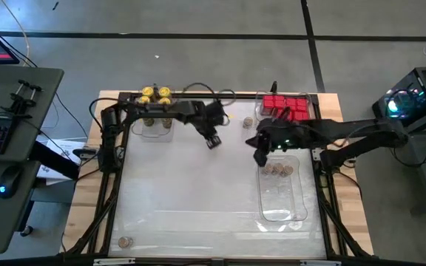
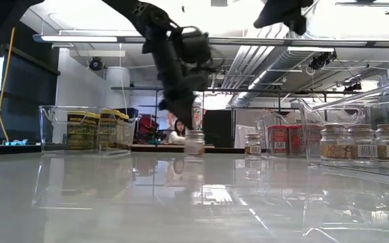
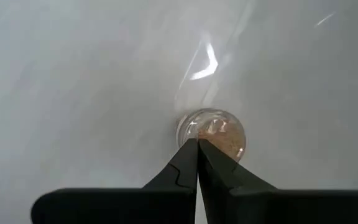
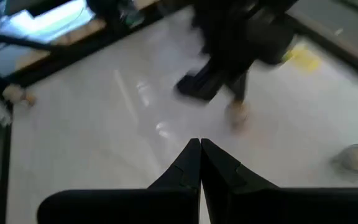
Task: Sort spices by type
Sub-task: Put the brown seasoning bottle into the bottom transparent bin
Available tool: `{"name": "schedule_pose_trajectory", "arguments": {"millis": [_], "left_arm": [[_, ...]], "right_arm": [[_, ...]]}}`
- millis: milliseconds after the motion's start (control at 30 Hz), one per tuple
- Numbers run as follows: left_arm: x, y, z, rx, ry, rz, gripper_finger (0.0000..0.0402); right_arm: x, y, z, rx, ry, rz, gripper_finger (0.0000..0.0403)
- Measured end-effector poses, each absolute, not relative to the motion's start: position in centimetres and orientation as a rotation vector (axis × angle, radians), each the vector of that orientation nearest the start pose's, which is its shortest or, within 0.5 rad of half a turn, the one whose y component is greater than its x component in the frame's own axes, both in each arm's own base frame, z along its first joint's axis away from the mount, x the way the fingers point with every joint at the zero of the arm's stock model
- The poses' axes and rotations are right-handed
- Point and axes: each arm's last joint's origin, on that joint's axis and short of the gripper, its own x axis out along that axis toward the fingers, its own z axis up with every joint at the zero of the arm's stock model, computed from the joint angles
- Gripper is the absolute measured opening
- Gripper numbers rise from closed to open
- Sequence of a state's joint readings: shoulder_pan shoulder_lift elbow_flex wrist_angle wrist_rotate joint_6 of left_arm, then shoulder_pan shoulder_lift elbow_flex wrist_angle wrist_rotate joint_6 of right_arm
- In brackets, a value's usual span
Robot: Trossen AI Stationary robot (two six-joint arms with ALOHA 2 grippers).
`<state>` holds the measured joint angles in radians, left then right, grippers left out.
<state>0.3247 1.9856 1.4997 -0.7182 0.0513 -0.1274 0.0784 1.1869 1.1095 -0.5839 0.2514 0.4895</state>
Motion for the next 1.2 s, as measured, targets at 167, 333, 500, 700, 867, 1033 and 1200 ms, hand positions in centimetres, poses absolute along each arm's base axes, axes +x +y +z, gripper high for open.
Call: {"name": "schedule_pose_trajectory", "arguments": {"millis": [167, 333, 500, 700, 867, 1033, 1200], "left_arm": [[42.0, 9.3, 19.8, -0.269, 0.934, 0.229, 0.0], [44.1, 6.2, 19.0, -0.269, 0.833, 0.128, 0.0], [43.1, 6.6, 22.8, -0.224, 0.798, 0.125, 0.0], [39.0, 9.5, 30.0, -0.136, 0.674, 0.183, 0.0], [35.8, 11.6, 31.8, -0.092, 0.715, 0.276, 0.0], [35.3, 11.9, 26.6, -0.177, 0.895, 0.27, 0.0], [36.4, 10.7, 20.1, -0.281, 1.024, 0.265, 0.0]], "right_arm": [[22.7, 0.8, 34.5, 0.346, 0.518, -0.391, 0.0], [21.9, 0.7, 35.1, 0.332, 0.5, -0.383, 0.0], [21.8, 0.7, 35.3, 0.337, 0.483, -0.381, 0.0], [22.8, 0.4, 34.9, 0.349, 0.475, -0.397, 0.0], [24.1, -0.1, 33.6, 0.36, 0.542, -0.418, 0.0], [25.0, -0.3, 32.7, 0.355, 0.585, -0.433, 0.0], [25.0, -0.3, 32.7, 0.355, 0.583, -0.433, 0.0]]}}
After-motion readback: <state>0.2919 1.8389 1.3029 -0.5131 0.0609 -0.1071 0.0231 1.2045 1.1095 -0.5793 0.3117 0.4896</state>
